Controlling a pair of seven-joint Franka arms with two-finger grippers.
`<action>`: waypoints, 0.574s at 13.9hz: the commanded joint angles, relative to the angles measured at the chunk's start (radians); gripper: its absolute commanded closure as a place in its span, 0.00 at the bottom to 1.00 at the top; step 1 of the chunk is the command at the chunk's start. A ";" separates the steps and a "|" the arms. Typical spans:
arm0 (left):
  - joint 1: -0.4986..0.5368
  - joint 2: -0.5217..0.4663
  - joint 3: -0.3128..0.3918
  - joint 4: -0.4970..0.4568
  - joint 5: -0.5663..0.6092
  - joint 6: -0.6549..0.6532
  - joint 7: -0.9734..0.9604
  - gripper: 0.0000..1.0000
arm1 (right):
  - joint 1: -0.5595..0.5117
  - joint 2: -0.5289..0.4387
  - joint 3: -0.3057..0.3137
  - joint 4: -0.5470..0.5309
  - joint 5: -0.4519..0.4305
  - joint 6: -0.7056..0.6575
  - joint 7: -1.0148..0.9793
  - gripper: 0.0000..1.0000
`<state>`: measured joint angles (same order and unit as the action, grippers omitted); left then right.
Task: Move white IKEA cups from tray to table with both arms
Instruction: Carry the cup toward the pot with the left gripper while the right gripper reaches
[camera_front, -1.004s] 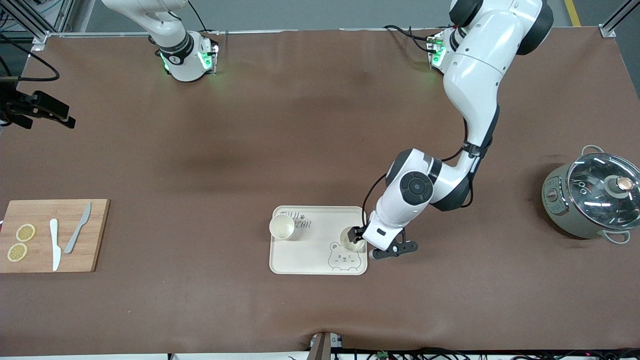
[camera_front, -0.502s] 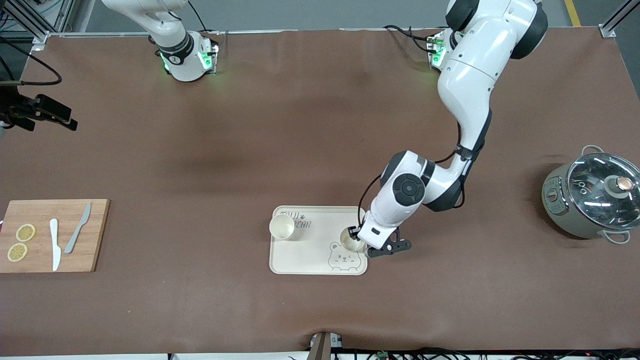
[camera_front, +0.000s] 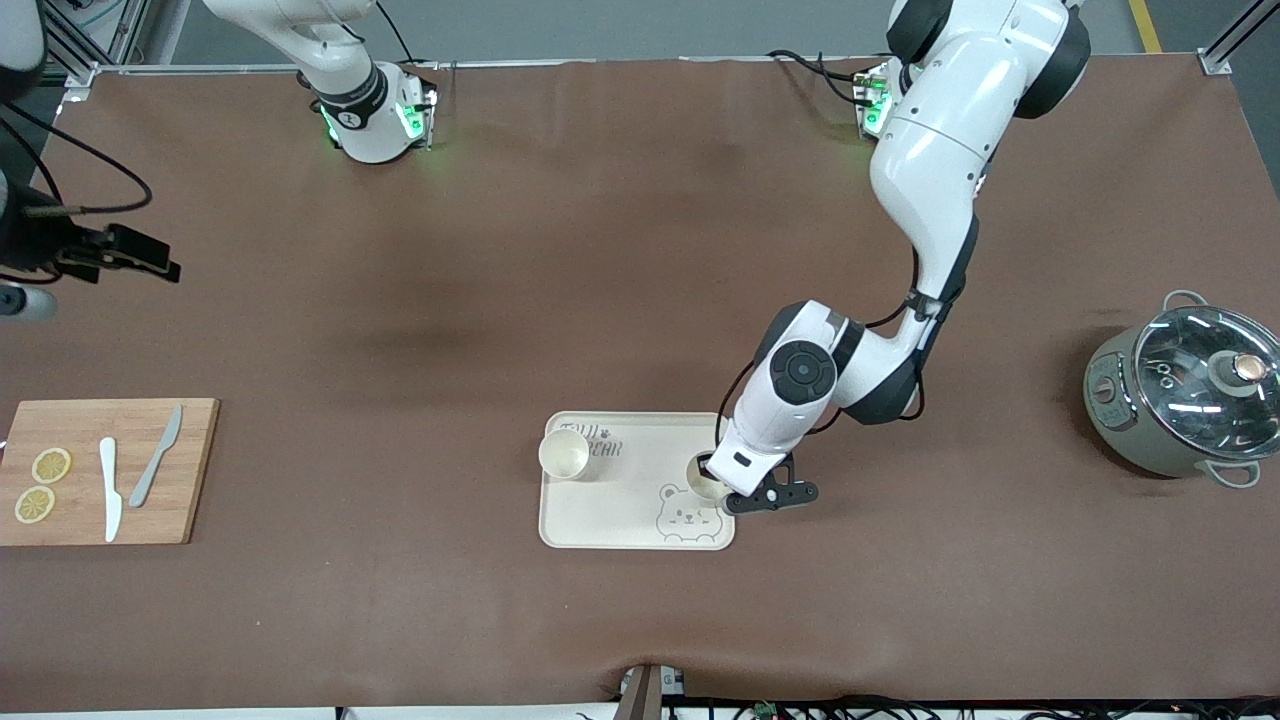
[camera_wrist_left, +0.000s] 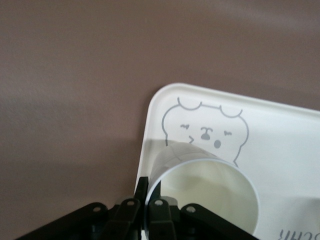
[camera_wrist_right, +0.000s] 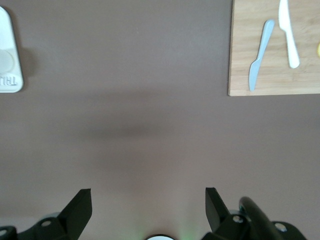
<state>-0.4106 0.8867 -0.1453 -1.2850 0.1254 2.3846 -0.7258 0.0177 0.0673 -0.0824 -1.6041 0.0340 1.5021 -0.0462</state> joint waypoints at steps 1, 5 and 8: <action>0.015 -0.081 0.016 -0.005 0.034 -0.068 0.005 1.00 | -0.021 0.020 0.012 0.016 -0.005 -0.006 -0.012 0.00; 0.064 -0.179 0.013 -0.013 0.036 -0.226 0.028 1.00 | -0.018 0.026 0.012 0.013 0.000 -0.005 -0.009 0.00; 0.114 -0.265 0.009 -0.057 0.034 -0.339 0.086 1.00 | -0.018 0.087 0.015 0.015 0.068 0.004 -0.014 0.00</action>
<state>-0.3233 0.6978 -0.1326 -1.2724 0.1376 2.1009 -0.6704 0.0148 0.1068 -0.0791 -1.6039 0.0523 1.5051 -0.0468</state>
